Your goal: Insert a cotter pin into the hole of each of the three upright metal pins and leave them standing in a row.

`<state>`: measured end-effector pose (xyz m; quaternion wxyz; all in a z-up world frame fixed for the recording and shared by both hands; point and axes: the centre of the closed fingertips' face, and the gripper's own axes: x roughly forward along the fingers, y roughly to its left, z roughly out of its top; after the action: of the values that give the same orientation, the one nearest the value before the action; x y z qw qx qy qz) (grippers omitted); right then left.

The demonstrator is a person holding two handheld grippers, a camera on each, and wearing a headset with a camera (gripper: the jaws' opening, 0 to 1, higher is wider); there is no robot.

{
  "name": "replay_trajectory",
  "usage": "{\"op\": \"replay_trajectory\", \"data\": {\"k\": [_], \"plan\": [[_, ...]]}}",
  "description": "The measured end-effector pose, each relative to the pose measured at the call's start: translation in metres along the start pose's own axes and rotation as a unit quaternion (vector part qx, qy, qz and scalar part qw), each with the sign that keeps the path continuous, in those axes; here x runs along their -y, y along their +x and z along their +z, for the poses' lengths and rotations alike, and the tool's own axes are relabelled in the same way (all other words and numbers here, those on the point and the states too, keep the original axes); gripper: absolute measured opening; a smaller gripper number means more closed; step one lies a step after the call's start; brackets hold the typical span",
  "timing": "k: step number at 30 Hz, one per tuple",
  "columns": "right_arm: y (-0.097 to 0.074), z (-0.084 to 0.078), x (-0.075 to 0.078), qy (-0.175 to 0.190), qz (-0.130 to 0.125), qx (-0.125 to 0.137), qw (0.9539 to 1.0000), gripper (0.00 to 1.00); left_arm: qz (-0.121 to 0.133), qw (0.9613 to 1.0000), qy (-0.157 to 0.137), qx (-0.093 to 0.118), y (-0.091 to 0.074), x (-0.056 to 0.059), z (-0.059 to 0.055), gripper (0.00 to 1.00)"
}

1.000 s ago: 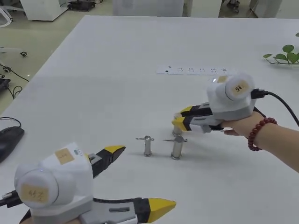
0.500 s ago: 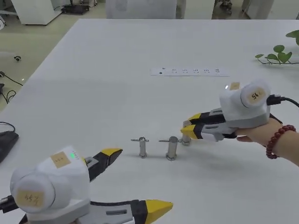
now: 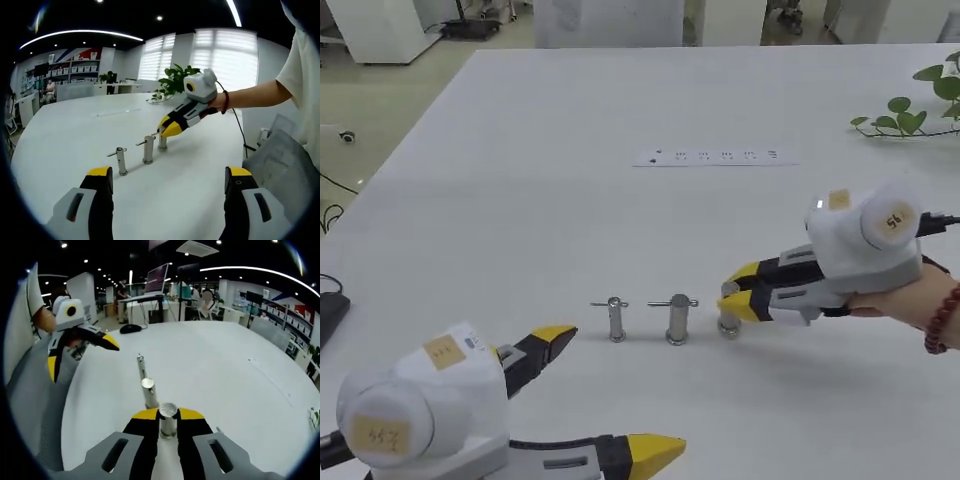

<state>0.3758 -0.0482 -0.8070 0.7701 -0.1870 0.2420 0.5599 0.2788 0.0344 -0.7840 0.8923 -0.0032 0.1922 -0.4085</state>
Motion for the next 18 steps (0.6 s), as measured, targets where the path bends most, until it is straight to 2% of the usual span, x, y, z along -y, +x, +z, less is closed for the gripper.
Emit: {"op": "replay_trajectory", "data": {"k": [11,15,18], "plan": [[-0.002,0.003,-0.024,-0.021,0.055,0.006,0.9982,0.14,0.002,1.0000,0.004,0.000,-0.002,0.001,0.001,0.92],[-0.001,0.004,-0.034,-0.029,0.077,0.008,0.9965,0.14,0.001,1.0000,0.002,0.001,-0.002,0.002,0.001,0.93],[-0.001,0.004,-0.044,-0.046,0.104,0.009,0.9935,0.14,0.002,1.0000,0.004,0.001,-0.003,0.001,0.001,0.93]]}}
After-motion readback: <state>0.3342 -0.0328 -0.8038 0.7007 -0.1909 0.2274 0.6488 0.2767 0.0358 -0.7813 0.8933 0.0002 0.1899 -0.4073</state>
